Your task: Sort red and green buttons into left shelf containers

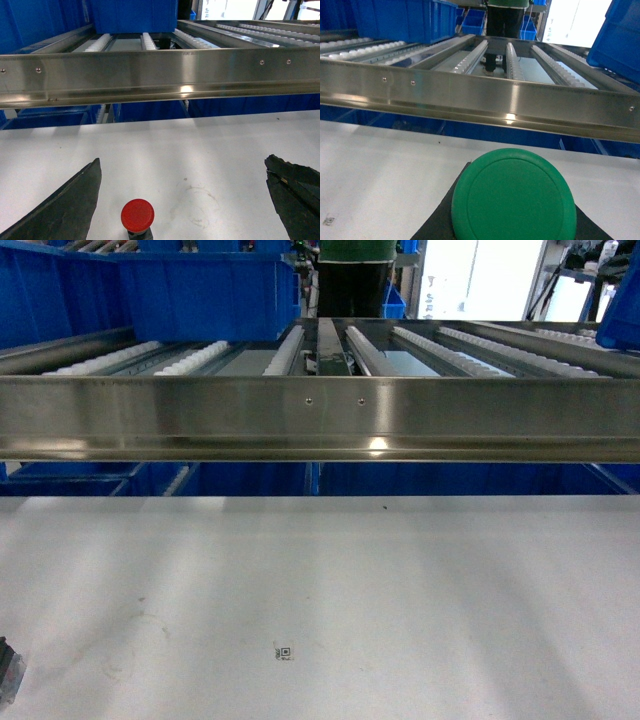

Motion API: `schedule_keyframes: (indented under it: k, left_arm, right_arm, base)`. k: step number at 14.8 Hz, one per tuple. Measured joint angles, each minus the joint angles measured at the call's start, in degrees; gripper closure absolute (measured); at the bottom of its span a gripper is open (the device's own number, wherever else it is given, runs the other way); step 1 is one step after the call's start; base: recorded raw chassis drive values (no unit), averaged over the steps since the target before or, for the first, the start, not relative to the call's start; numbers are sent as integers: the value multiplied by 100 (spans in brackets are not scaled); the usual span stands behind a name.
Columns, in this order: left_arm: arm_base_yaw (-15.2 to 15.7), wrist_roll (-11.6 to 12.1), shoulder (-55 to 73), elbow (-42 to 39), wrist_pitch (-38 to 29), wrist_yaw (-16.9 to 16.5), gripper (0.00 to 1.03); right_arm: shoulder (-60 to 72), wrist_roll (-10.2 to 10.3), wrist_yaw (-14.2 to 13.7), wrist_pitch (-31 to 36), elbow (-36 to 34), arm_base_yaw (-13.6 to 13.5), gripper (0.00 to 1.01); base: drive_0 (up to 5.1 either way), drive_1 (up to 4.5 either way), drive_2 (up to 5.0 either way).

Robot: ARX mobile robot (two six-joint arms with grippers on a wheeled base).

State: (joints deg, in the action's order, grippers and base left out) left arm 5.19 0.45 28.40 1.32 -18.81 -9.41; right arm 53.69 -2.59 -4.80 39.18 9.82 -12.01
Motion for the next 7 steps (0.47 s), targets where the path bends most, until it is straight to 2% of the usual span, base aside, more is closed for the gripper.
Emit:
schedule_keyframes:
  k: [1,3,5,7]
  left_arm:
    - [-94,0,-15,-2,-26,57,5]
    - [-149,-2,-57,-13,-57,127,5]
    - [-404,-20,-177,-42,-153,249,5]
    - [-511,-48,-48,-44,-339,522,5]
  right_arm:
    - [-470,70,-291,-184,-155,-155,75]
    - [-474,85,-365,-175,-157,-151,75]
    - [-455,129,-411,-192,-160,-149,75]
    - [-457,133,-411,-190,-160,-149,75]
  base:
    - [0,0,0]
    - [0,0,0]
    - [0,0,0]
    - [0,0,0]
